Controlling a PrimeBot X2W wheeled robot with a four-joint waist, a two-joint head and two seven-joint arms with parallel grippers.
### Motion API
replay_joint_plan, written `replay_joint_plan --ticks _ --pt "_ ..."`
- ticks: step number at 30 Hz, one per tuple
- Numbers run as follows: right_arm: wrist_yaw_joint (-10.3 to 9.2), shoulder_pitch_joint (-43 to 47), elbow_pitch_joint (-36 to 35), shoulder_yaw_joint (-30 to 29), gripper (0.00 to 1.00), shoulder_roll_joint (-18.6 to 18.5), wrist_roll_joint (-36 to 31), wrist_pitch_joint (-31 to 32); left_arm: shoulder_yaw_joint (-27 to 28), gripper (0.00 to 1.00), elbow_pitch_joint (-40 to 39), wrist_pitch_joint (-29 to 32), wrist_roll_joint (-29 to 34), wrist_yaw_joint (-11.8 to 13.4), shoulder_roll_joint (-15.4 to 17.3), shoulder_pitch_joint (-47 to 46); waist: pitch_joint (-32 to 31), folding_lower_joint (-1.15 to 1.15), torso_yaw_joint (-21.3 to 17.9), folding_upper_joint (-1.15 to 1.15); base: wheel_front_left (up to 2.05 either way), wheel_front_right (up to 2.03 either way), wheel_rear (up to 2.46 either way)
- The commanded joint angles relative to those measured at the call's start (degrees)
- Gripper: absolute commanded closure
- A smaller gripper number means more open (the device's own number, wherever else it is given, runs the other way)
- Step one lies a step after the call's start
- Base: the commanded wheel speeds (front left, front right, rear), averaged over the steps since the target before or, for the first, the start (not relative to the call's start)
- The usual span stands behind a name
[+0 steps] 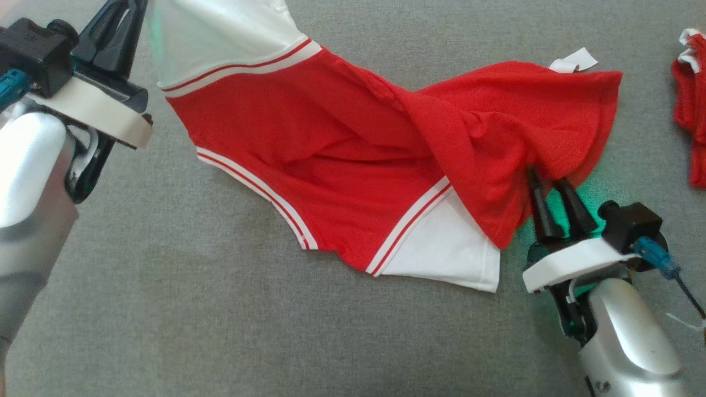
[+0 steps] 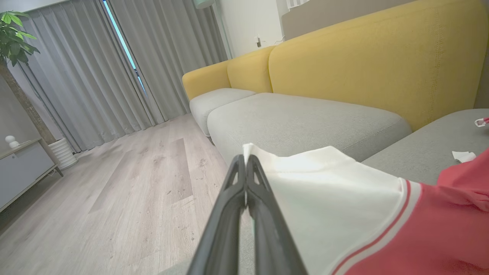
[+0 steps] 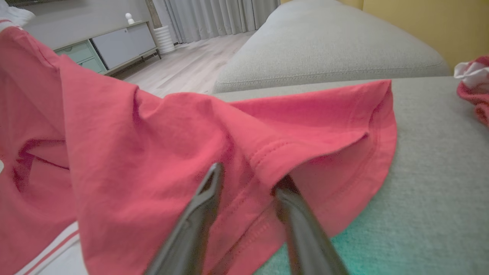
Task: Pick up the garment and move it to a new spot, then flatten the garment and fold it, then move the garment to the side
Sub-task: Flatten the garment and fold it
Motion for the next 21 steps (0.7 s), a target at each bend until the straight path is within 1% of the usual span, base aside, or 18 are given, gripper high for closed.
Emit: replay_joint_plan --ticks 1,4,7,11,17,18,21 --pt "-0.05 -1.14 -2.38 0.27 1.00 0.30 -0.30 -0.22 3.52 1.00 -1.44 -0.29 0.66 -0.10 2.40 -1.59 -0.19 0.00 0.00 0.00 0.00 0.00 0.00" --pt "-0.05 -0.42 -4.78 -2.16 1.00 0.22 -0.60 -0.22 4.70 1.00 -2.69 -0.29 1.12 -0.15 2.69 -0.77 -0.77 0.00 -0.09 0.00 0.00 0.00 0.00" --pt "-0.05 0.78 -9.10 -5.75 1.00 -0.33 -0.38 -0.22 6.25 1.00 -4.77 -0.29 1.66 -0.19 3.30 0.73 -1.80 0.00 -0.41 0.00 0.00 0.00 0.00" --pt "-0.05 3.00 -16.89 -11.01 1.00 -2.46 -0.17 -0.22 8.61 1.00 -9.22 -0.29 2.16 -0.23 4.36 3.34 -3.69 0.00 -0.93 0.00 0.00 0.00 0.00" --pt "-0.05 7.50 -29.76 -19.21 1.00 -5.62 0.54 -0.22 12.78 1.00 -18.81 -0.29 1.59 -0.19 5.99 8.30 -7.55 0.00 -1.40 0.00 0.00 0.00 0.00" --pt "-0.05 7.50 -29.76 -19.21 1.00 -5.62 0.54 -0.22 12.78 1.00 -18.81 -0.29 1.59 -0.19 5.99 8.30 -7.55 0.00 -1.40 0.00 0.00 0.00 0.00" --pt "-0.05 9.31 -35.82 -22.92 1.00 -6.94 0.37 1.31 14.63 1.00 -23.84 -0.29 0.37 0.12 6.73 10.45 -8.99 0.00 -1.37 0.00 0.00 0.00 0.00"
